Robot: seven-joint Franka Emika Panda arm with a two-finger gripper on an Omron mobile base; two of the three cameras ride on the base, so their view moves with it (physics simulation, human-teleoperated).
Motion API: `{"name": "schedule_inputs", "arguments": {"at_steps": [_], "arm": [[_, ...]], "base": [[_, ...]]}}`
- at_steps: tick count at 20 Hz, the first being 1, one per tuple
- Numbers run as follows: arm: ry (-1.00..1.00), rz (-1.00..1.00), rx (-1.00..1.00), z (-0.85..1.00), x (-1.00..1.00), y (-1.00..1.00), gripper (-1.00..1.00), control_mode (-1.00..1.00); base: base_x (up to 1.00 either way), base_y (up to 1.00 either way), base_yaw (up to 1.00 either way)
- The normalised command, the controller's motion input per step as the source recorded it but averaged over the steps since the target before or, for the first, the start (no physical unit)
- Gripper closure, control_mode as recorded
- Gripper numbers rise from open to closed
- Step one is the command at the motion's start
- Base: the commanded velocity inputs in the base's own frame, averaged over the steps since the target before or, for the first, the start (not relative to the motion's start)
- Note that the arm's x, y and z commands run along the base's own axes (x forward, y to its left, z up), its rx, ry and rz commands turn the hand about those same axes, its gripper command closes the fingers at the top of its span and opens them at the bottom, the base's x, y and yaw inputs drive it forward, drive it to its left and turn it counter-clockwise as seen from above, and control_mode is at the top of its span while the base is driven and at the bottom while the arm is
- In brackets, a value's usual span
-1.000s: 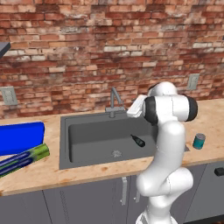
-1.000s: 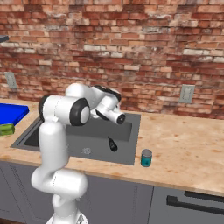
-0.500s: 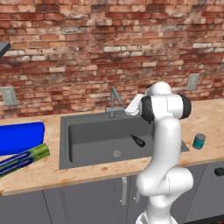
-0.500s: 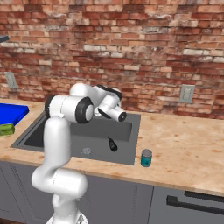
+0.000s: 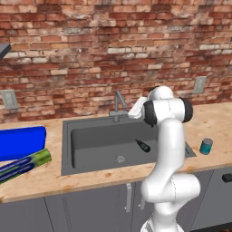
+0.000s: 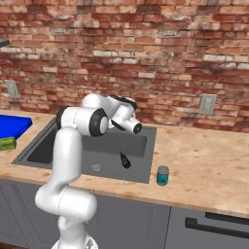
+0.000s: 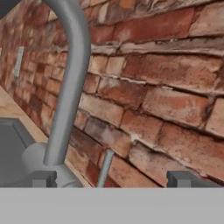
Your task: Pick up all produce items and place them in the sink. Turn on the sink faucet to wash them. Then turn the sink off and put them in the tray.
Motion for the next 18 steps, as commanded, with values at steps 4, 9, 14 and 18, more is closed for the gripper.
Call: {"name": "schedule_inputs", "arguments": {"at_steps": [4,9,14,18], "arm": [[0.00,0.03,0.00,-0.15,0.25,0.03,-1.00,-1.00],[0.00,0.03,0.00,-0.14,0.20,0.06,-1.00,-1.00],[0.00,0.04,0.00,-0.07,0.14,0.12,-1.00,-1.00],[0.00,0.03,0.00,0.00,0.15,0.14,-1.00,-1.00]], "base": [[0.00,0.00,0.00],[0.00,0.00,0.00],[0.00,0.00,0.00],[0.00,0.00,0.00]]}}
